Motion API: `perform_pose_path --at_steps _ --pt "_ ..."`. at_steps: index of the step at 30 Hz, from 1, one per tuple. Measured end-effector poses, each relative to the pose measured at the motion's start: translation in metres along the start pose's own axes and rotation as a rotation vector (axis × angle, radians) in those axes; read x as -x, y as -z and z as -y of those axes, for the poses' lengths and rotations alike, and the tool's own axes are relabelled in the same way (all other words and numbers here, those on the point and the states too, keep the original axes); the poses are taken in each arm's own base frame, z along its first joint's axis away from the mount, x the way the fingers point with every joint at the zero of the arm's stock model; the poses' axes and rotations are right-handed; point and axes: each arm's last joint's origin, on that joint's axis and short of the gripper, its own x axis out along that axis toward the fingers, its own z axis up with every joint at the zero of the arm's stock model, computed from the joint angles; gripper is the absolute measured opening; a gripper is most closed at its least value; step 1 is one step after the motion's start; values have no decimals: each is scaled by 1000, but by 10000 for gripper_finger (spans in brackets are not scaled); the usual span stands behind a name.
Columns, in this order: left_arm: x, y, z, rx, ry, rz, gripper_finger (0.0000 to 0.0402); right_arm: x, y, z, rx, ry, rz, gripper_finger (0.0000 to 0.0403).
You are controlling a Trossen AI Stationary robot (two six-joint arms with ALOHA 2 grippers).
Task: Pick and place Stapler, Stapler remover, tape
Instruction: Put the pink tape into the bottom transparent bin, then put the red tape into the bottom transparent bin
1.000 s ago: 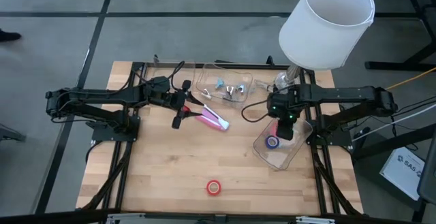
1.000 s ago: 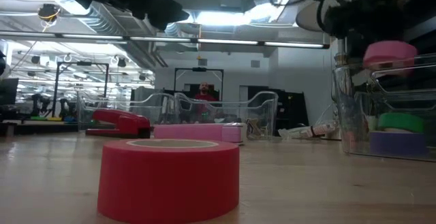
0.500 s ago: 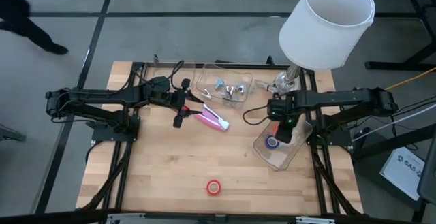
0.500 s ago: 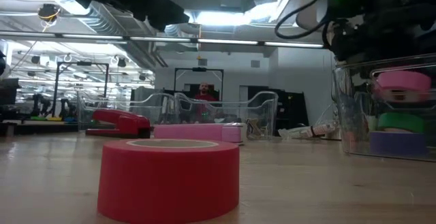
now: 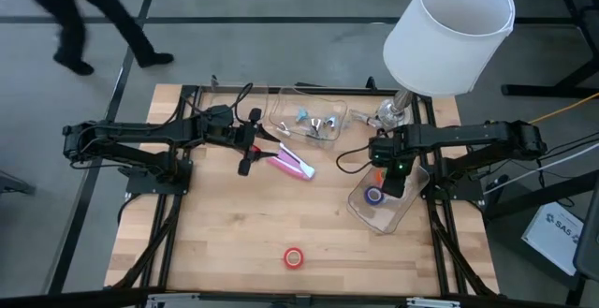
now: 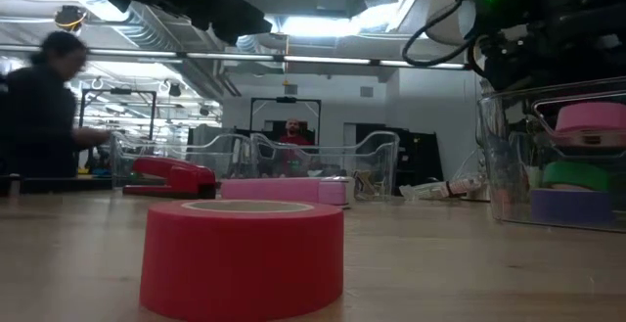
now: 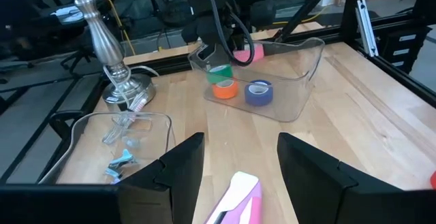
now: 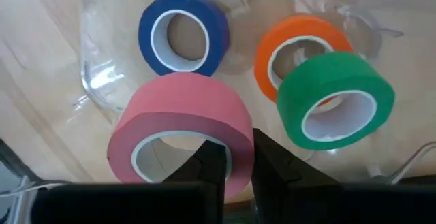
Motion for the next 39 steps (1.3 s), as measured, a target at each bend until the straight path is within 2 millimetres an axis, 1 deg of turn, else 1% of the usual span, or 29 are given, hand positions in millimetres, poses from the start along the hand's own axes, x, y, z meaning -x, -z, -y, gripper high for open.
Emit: perform_pose_path --at_steps 11,17,19,21,28,34,39 --pt "0 0 0 -17 0 0 184 -6 9 -16 80 13 -36 45" --pt "0 0 0 -19 0 0 184 -32 21 -10 84 47 -111 48" --pt "0 0 0 -19 0 0 184 -38 23 -8 53 51 -114 56" --pt "0 0 0 -19 0 0 184 -40 22 -8 23 54 -105 68" --pt "0 0 0 -19 -2 0 184 -36 18 -11 22 31 -74 105" --pt "0 0 -2 -19 -62 -14 184 -34 18 -12 21 29 -70 130" --pt "0 -1 -3 -22 -83 -4 184 -34 18 -12 18 29 -69 162"
